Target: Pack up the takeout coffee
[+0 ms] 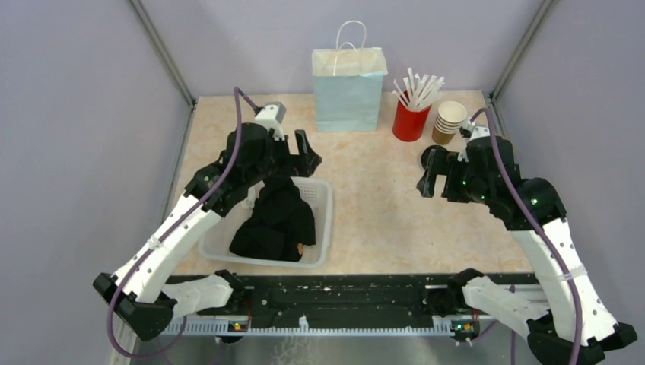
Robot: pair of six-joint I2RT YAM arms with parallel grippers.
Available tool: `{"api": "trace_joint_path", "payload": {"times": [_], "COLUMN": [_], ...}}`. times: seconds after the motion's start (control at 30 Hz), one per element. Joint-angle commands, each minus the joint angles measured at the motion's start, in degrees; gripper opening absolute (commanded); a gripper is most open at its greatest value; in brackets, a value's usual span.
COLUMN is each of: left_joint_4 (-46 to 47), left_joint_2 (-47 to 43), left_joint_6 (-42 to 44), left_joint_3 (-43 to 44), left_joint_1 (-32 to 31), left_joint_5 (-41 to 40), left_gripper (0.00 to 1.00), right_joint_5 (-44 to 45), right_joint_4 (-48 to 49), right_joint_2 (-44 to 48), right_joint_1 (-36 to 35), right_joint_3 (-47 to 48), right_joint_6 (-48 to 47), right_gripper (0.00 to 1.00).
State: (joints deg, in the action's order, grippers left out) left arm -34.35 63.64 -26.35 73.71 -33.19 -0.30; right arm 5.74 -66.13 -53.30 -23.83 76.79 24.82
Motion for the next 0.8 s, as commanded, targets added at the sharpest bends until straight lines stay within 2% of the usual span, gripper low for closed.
{"api": "trace_joint_path", "payload": {"times": [0.0,0.27,0.33,0.5,0.57,0.67,0.77], "left_joint_4": [1.34,-3.3,-3.87,-5.35,-8.34,-13.13,-17.92], "left_joint_2": [1.09,11.03,15.0,25.09,29.18,33.86,36.96], "left_joint_6": [-3.67,-9.33,-9.76,-12.04,-13.73,-11.91,-12.1], "left_joint_3": [-0.67,1.19,2.67,3.84,4.18,4.26,3.01], "left_joint_1": [-8.8,-28.48,-31.65,-32.22,-32.2,-32.16,-29.34], "left_joint_5": [-3.9,-13.17,-12.58,-3.3,-4.37,-7.76,-9.96], "left_gripper": [0.99,0.98,0.98,0.98,0.98,0.98,0.98], "right_joint_5": [1.61,1.12,1.43,3.42,4.01,4.3,4.03], "right_joint_4": [-1.54,-0.24,-0.44,-1.13,-1.24,-1.53,-1.88], "right_joint_2": [0.99,3.54,4.08,5.6,6.41,7.12,7.32], "right_joint_1": [0.54,0.54,0.54,0.55,0.54,0.54,0.54], "right_joint_3": [1.33,0.84,0.36,-0.16,-0.06,-0.34,-1.07], "right_joint_6": [1.21,1.0,1.2,1.66,1.71,1.68,1.72], "right_gripper": [0.99,0.99,0.99,0.99,0.99,0.99,0.99]}}
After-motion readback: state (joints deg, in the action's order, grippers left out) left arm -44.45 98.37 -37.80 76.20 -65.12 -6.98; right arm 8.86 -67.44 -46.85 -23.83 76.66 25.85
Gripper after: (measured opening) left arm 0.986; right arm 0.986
